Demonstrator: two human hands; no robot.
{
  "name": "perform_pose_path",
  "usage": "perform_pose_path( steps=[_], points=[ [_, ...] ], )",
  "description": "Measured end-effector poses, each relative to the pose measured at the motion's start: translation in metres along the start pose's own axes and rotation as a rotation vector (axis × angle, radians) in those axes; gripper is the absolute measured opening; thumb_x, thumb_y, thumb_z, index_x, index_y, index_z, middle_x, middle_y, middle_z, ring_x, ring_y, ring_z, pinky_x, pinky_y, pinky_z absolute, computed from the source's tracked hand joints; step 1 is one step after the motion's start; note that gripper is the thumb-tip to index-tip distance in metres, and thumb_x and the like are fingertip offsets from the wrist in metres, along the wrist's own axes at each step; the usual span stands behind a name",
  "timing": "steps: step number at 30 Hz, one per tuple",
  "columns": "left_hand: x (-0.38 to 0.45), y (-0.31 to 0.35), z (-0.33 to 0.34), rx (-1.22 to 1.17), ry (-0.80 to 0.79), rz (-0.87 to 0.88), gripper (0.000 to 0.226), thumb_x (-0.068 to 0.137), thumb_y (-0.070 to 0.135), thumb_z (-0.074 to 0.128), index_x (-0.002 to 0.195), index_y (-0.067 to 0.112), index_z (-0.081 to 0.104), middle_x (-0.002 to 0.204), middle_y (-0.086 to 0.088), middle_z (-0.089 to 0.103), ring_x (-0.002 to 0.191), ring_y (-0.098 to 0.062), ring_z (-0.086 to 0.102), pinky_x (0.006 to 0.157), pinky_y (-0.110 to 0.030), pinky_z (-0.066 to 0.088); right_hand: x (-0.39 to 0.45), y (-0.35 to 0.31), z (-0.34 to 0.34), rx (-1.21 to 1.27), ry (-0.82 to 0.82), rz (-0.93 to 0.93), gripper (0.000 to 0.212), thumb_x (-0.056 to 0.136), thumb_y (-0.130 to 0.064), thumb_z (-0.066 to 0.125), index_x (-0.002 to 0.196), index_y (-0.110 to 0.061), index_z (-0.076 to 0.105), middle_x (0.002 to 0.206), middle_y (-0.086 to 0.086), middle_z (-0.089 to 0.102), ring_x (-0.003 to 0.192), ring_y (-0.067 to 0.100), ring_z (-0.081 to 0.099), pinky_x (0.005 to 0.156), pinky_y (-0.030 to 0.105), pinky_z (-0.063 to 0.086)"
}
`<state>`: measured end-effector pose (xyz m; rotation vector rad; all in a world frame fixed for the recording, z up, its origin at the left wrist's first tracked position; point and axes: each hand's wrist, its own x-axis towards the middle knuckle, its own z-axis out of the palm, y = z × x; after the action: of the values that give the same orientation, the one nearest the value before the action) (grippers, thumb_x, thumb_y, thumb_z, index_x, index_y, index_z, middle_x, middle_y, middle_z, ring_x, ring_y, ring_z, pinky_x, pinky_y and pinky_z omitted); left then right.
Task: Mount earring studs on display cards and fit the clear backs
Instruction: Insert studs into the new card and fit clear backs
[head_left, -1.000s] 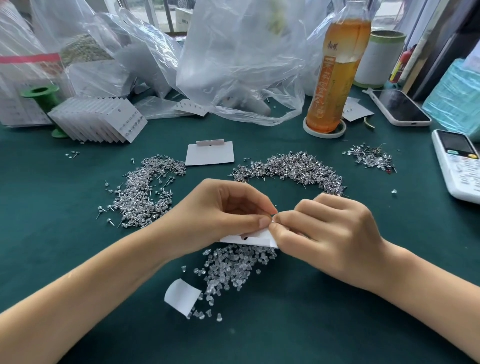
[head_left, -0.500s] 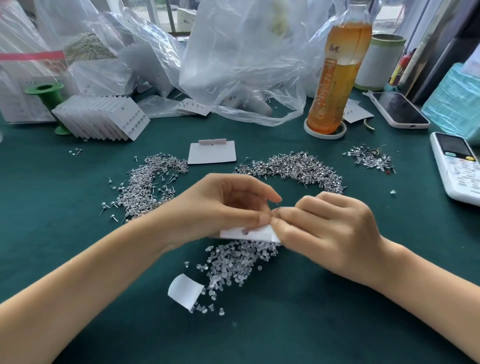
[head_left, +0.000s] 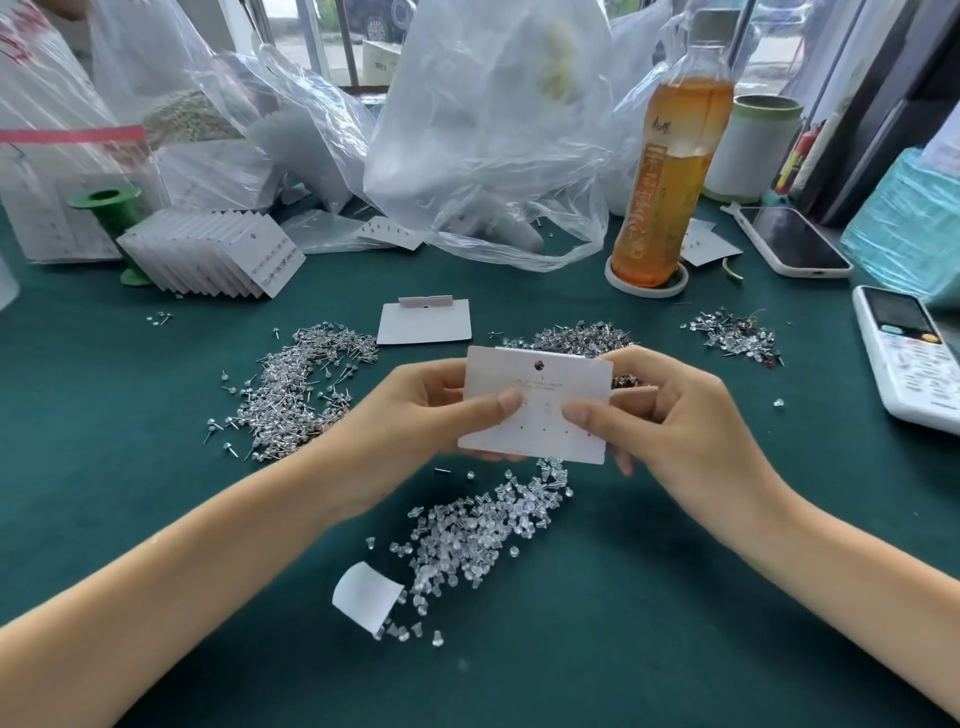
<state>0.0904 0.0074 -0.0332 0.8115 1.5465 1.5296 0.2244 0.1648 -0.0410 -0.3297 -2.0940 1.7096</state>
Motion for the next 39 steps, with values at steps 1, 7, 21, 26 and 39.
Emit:
perform_pose_path(
  steps=[1,7,21,26,39],
  points=[
    [0.001,0.0,0.0,-0.033,-0.002,-0.037,0.03,0.07,0.027,0.07,0.098,0.016,0.073,0.099,-0.008,0.074,0.081,-0.019,0.071,0.068,-0.023,0.055,0.001,0.0,0.0,0.026,-0.005,0.045,0.025,0.066,-0.032,0.074,0.086,-0.018,0.068,0.056,0.0,0.066,0.039,0.013,0.039,0.039,0.016,0.035],
    [0.002,0.0,-0.001,-0.186,-0.068,-0.205,0.02,0.072,0.022,0.068,0.089,0.016,0.077,0.086,-0.005,0.074,0.067,-0.014,0.07,0.06,-0.02,0.055,0.004,-0.001,-0.002,0.127,-0.053,0.293,0.044,0.066,-0.052,0.068,0.081,-0.011,0.068,0.057,-0.001,0.061,0.032,0.009,0.034,0.035,0.011,0.024],
    [0.005,0.001,-0.006,-0.227,-0.036,-0.229,0.022,0.067,0.022,0.07,0.086,0.015,0.077,0.09,-0.007,0.074,0.067,-0.014,0.071,0.058,-0.02,0.055,0.006,-0.008,-0.01,0.126,-0.009,0.318,0.028,0.073,-0.04,0.063,0.082,-0.015,0.073,0.074,0.001,0.074,0.032,0.007,0.037,0.035,0.01,0.029],
    [0.008,0.004,-0.013,-0.216,0.058,-0.189,0.028,0.066,0.022,0.068,0.092,0.012,0.073,0.093,-0.008,0.074,0.067,-0.014,0.071,0.058,-0.02,0.056,0.014,-0.005,-0.039,-0.426,0.108,0.006,0.01,0.083,-0.025,0.072,0.073,-0.023,0.072,0.064,-0.003,0.071,0.045,0.015,0.053,0.048,0.022,0.046],
    [0.007,0.0,-0.011,-0.113,0.085,-0.164,0.032,0.068,0.022,0.068,0.099,0.013,0.071,0.099,-0.007,0.074,0.073,-0.016,0.071,0.062,-0.021,0.056,0.014,0.006,-0.052,-1.019,0.004,-0.004,0.006,0.079,-0.034,0.073,0.079,-0.038,0.068,0.077,-0.019,0.061,0.071,-0.01,0.049,0.059,0.015,0.032]
  ],
)
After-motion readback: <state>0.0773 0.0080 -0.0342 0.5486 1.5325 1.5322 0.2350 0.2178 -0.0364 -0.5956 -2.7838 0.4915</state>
